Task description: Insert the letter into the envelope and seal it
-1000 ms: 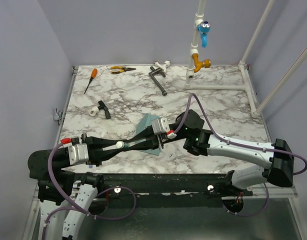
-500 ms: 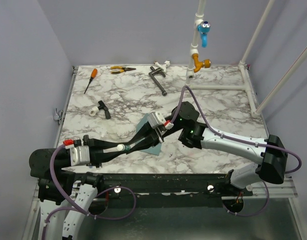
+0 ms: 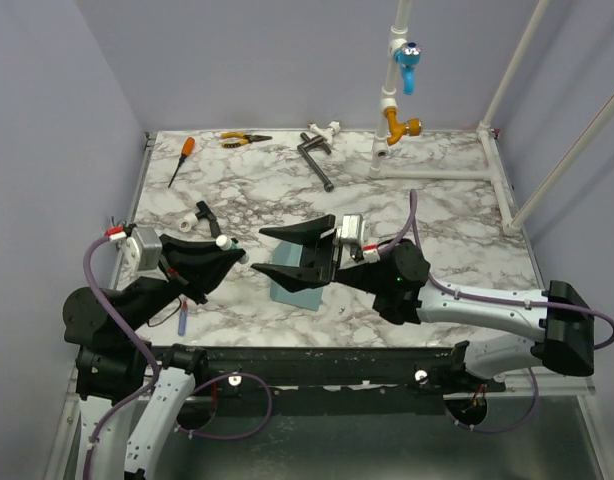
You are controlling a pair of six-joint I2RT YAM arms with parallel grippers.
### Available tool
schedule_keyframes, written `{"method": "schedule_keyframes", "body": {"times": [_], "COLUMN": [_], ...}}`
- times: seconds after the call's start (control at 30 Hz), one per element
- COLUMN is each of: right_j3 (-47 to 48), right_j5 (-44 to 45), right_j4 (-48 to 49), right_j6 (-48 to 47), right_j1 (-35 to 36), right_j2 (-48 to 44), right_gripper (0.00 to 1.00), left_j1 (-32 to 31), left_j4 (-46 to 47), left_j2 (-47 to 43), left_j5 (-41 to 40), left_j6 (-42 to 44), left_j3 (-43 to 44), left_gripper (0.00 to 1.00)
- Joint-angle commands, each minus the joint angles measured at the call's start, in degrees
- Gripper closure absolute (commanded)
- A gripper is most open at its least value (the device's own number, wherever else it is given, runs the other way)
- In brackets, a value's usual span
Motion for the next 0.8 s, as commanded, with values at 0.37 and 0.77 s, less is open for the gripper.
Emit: {"method": "schedule_keyframes", "body": {"times": [0.37, 0.77], "right_j3": [4.80, 7.50], "right_j5": [36.35, 33.69], "right_j4": [4.96, 2.19], "right_j6": [-19.98, -20.60], "right_j1": [13.11, 13.18], "right_j2": [8.45, 11.11], "right_gripper": [0.35, 0.50], "left_j1": [0.19, 0.19], "left_j4": [-1.72, -1.83], "left_j2": [2.09, 2.31], "left_j5": [-12.79, -12.76], "left_j6": [-11.22, -11.40], "left_j3": [2.86, 2.93], "left_gripper": [1.00, 1.00]}}
